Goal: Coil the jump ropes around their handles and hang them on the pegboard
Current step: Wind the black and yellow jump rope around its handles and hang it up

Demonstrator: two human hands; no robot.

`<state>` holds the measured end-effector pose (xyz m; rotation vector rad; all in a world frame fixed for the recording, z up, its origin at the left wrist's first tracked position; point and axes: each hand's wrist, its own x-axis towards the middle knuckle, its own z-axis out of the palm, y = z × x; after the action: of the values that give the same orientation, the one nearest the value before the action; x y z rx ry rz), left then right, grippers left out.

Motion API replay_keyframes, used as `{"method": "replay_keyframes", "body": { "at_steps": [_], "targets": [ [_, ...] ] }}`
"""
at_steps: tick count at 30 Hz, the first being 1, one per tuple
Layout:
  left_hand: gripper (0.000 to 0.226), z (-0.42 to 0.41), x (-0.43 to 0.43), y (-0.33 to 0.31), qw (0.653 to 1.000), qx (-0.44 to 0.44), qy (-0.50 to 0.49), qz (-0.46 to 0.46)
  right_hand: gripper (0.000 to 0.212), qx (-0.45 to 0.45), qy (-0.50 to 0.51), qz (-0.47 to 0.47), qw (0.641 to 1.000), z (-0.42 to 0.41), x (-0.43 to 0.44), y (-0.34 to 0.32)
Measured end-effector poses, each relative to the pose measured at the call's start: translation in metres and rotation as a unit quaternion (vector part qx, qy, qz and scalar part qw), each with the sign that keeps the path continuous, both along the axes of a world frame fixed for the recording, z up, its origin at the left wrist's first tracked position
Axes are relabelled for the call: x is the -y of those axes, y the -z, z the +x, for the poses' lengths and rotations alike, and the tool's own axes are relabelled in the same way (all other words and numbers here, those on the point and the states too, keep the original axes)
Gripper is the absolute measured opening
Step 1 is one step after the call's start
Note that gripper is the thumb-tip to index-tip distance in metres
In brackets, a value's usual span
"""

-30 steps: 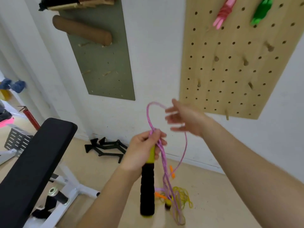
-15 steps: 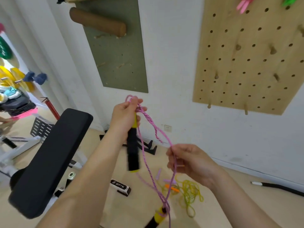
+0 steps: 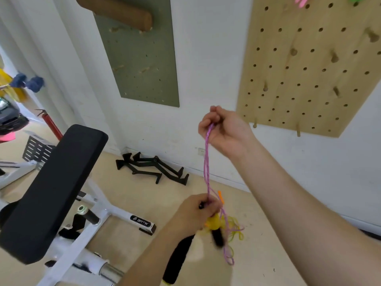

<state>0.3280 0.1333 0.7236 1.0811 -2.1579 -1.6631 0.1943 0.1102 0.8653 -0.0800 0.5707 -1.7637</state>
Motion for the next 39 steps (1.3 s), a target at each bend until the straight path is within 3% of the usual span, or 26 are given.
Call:
{"method": "replay_keyframes", "body": {
  "at_steps": [2, 4, 7, 9, 11, 12, 14, 15, 17, 18, 20, 22, 24, 25, 26, 28, 30, 31, 33, 36, 39],
  "targets": [
    [0.026, 0.007, 0.01, -0.005, 1.0, -0.009, -0.026, 0.014, 0.026, -0.017, 0.035, 0.001, 0.999, -0.019, -0.003, -0.003],
    [0.032, 0.012, 0.017, -0.014, 0.998, -0.027, -0.045, 0.035, 0.024, -0.149, 0.038, 0.055, 0.987, -0.035, -0.008, 0.005],
    [0.037, 0.009, 0.027, -0.032, 0.988, -0.098, -0.1, 0.059, 0.034, -0.432, -0.04, 0.187, 0.881, -0.033, -0.027, 0.037],
    [0.038, 0.006, 0.032, -0.044, 0.972, -0.162, -0.145, 0.093, 0.045, -0.516, -0.134, 0.2, 0.822, -0.02, -0.05, 0.061],
    [0.037, 0.002, 0.035, -0.053, 0.956, -0.207, -0.175, 0.113, 0.037, -0.563, -0.214, 0.134, 0.787, -0.004, -0.075, 0.078],
    [0.036, 0.001, 0.034, -0.058, 0.95, -0.222, -0.181, 0.126, 0.029, -0.577, -0.221, 0.103, 0.78, 0.002, -0.084, 0.084],
    [0.034, -0.003, 0.033, -0.062, 0.94, -0.243, -0.184, 0.15, 0.035, -0.637, -0.176, 0.09, 0.745, 0.008, -0.093, 0.094],
    [0.033, -0.005, 0.033, -0.062, 0.936, -0.247, -0.189, 0.161, 0.037, -0.688, -0.145, 0.107, 0.703, 0.009, -0.095, 0.1],
    [0.032, -0.009, 0.037, -0.06, 0.927, -0.247, -0.214, 0.184, 0.021, -0.753, -0.108, 0.151, 0.631, 0.012, -0.096, 0.106],
    [0.031, -0.01, 0.04, -0.058, 0.924, -0.245, -0.226, 0.189, 0.008, -0.746, -0.093, 0.172, 0.636, 0.012, -0.096, 0.108],
    [0.026, -0.009, 0.046, -0.053, 0.944, -0.197, -0.23, 0.13, 0.013, -0.698, -0.049, 0.214, 0.682, 0.01, -0.096, 0.11],
    [0.021, -0.003, 0.052, -0.045, 0.976, -0.037, -0.195, -0.093, 0.023, -0.616, -0.02, 0.249, 0.747, 0.003, -0.094, 0.106],
    [0.027, 0.006, 0.053, -0.037, 0.925, 0.142, -0.125, -0.331, 0.024, -0.515, -0.038, 0.246, 0.82, -0.003, -0.093, 0.098],
    [0.035, 0.01, 0.053, -0.033, 0.89, 0.177, -0.102, -0.408, 0.024, -0.497, -0.058, 0.24, 0.832, -0.004, -0.094, 0.096],
    [0.043, 0.013, 0.051, -0.031, 0.867, 0.171, -0.088, -0.459, 0.025, -0.509, -0.075, 0.238, 0.824, -0.005, -0.095, 0.094],
    [0.047, 0.015, 0.051, -0.032, 0.859, 0.115, -0.084, -0.492, 0.034, -0.54, -0.093, 0.215, 0.808, -0.002, -0.097, 0.091],
    [0.048, 0.013, 0.054, -0.038, 0.893, 0.038, -0.119, -0.432, 0.026, -0.51, -0.092, 0.177, 0.836, 0.002, -0.096, 0.089],
    [0.048, 0.011, 0.055, -0.043, 0.923, 0.001, -0.143, -0.357, 0.017, -0.484, -0.098, 0.165, 0.854, 0.006, -0.094, 0.088],
    [0.042, 0.004, 0.054, -0.053, 0.963, -0.09, -0.185, -0.173, 0.025, -0.428, -0.113, 0.144, 0.885, 0.016, -0.089, 0.093],
    [0.028, -0.007, 0.048, -0.058, 0.95, -0.172, -0.257, -0.037, 0.026, -0.388, -0.118, 0.101, 0.908, 0.041, -0.079, 0.097],
    [0.023, -0.017, 0.044, -0.054, 0.912, -0.218, -0.339, 0.072, 0.023, -0.443, -0.112, 0.097, 0.884, 0.055, -0.078, 0.101]
  ]
}}
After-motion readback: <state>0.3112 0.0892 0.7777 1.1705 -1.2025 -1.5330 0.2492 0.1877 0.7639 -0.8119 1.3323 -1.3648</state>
